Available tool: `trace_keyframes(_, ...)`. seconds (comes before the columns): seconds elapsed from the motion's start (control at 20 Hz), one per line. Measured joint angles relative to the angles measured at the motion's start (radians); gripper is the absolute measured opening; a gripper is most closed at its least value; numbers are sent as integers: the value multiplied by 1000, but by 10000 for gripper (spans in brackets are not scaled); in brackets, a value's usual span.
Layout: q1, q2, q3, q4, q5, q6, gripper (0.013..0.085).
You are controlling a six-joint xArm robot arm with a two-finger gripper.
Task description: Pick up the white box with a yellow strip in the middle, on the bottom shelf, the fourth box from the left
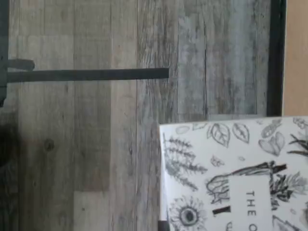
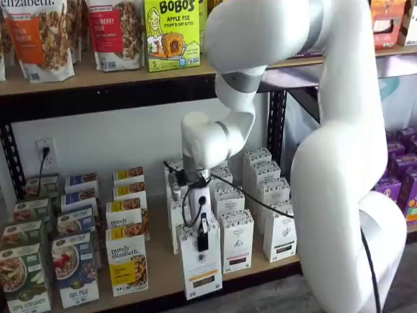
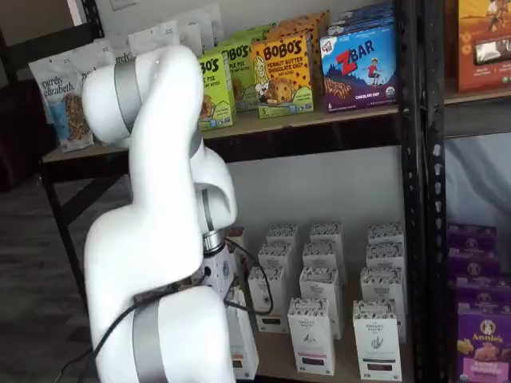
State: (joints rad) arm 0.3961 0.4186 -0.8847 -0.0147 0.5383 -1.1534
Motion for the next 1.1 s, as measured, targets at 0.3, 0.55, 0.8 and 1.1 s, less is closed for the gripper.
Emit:
trace_keyframes(0.3, 4, -89, 53, -23, 43, 24, 490)
trace_keyframes(0.55, -13, -171, 93, 5, 89, -16, 490)
trace_keyframes(0.8, -41, -266, 148, -21, 135, -21, 490)
trace_keyframes(1.1, -71, -356, 184, -12, 191, -59, 490)
